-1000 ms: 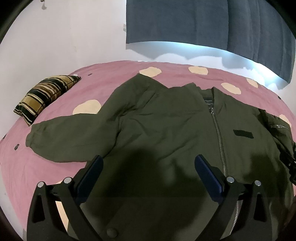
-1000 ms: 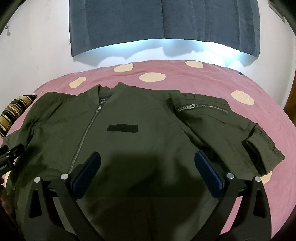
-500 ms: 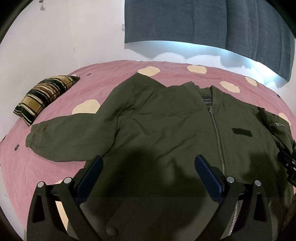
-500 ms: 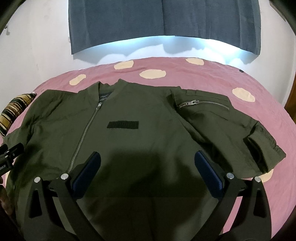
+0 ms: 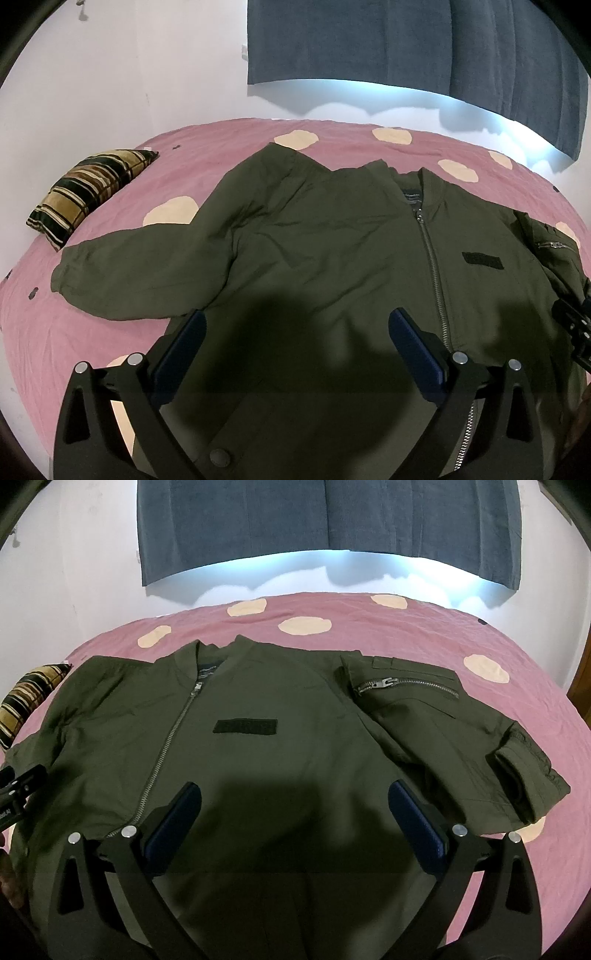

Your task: Fold small clothes

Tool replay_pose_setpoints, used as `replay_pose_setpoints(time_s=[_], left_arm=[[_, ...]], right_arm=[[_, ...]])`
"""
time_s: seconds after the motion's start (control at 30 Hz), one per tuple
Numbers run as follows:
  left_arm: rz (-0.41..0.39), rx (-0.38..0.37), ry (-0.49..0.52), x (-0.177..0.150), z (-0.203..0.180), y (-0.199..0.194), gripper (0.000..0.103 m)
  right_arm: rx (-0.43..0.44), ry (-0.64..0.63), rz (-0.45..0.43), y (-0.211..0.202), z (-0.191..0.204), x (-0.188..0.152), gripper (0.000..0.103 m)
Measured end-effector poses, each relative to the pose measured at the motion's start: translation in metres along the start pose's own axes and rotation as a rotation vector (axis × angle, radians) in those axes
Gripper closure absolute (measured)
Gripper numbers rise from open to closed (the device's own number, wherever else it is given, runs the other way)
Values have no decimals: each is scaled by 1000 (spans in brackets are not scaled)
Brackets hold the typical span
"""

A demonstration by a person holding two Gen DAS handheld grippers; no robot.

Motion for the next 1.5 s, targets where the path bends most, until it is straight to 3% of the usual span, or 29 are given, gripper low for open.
replay_pose_setpoints(time_s=[0.87, 1.1, 1.2, 1.3, 1.4, 1.5], left_arm=[[20, -12, 15, -5, -1, 5, 4], [33, -18, 12, -5, -1, 9, 4], [42, -20, 9, -5, 0, 11, 4], [54, -29, 11, -7, -2, 12, 4], [67, -37, 17, -9, -5, 15, 4], [74, -35, 28, -10, -7, 17, 4]], right_arm=[[4, 0, 20, 1, -5, 1, 2], [1, 24, -11, -22, -37, 16, 2], [-52, 91, -50, -42, -74, 25, 2], [-190, 133, -59, -54, -122, 24, 4], [-313, 144, 3, -47, -161, 14, 9], [-335, 156, 84, -30, -186, 2, 10]])
Point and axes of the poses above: each gripper's, at about its wrist camera, not at the fingertips, and y roughly the way its jaws point, z to its left, x to its top, the point moved 3 cm from there along y, roughly the way its jaws point, and after that the axes turned 14 degrees about x, right-handed, at the moved point
